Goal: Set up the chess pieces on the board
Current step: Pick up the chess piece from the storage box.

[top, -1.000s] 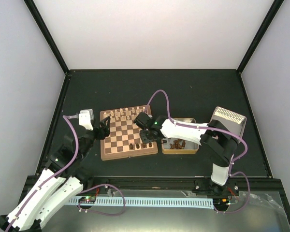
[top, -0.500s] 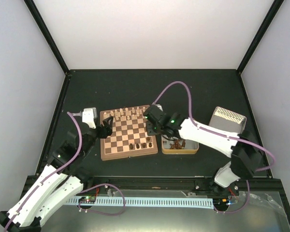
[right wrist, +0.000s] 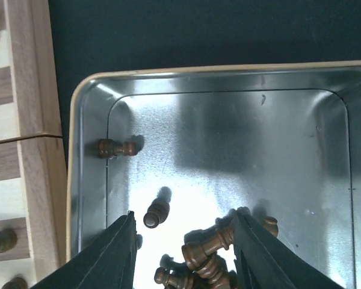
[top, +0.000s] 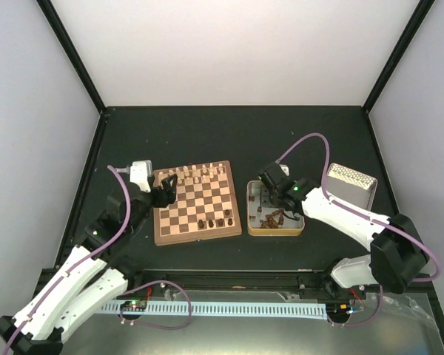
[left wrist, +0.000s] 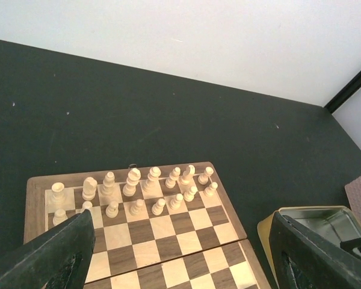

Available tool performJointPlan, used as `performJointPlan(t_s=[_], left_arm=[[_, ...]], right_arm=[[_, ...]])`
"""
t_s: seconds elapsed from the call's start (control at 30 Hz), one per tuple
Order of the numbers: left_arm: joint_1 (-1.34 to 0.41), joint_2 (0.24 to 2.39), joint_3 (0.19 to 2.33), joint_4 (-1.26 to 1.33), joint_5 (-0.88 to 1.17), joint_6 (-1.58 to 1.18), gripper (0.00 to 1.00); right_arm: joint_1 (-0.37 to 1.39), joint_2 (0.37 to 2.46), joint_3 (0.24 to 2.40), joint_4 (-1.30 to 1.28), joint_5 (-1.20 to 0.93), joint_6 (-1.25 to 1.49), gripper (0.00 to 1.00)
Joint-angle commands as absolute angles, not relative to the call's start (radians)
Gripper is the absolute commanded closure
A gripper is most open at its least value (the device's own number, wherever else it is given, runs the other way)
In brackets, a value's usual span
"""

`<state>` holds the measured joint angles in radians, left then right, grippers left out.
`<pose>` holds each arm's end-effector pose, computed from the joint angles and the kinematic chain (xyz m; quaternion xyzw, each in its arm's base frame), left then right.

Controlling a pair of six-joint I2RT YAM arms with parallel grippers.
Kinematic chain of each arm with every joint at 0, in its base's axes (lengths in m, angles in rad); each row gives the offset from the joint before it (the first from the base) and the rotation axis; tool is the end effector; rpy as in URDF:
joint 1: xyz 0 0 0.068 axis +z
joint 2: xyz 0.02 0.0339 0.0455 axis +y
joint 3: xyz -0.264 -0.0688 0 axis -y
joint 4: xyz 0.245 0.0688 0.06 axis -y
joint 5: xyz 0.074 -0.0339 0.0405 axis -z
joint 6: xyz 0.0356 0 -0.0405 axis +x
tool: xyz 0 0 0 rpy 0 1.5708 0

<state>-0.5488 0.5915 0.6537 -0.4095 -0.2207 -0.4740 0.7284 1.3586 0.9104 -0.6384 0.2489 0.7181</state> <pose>0.1268 -0.0684 0.2988 -0.0328 0.8155 -0.2007 0.5419 0.2011 0.1677 0.2235 0.0248 0.9635 0.0671 0.2581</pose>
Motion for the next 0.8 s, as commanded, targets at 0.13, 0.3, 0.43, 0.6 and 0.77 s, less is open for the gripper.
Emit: performJointPlan(t_s=[0.13,0.3,0.43,0.6,0.77], left_arm=[[-0.54,0.586,0.653,-0.325,-0.217,-0.467,0.19],[-0.54,0.603,0.645,-0.31,-0.208,-0.475,0.19],[-0.54,0.614,0.647,-0.31,-0.198,-0.48,0.19],[-0.54,0.615,0.65,-0.314,-0.196,-0.48,0.19],[-0.54,0.615,0.65,-0.319,-0.192,-0.484,0.19]], right_arm=[[0.714,1.465,0.892,-0.557,0.152,0.658,0.6],[0.715,1.529,0.899,-0.529,0.123,0.642,0.69],[0.714,1.571,0.904,-0.518,0.111,0.637,0.71],[0.715,1.592,0.901,-0.511,0.092,0.634,0.75],[0.715,1.599,0.9,-0.513,0.088,0.632,0.76]])
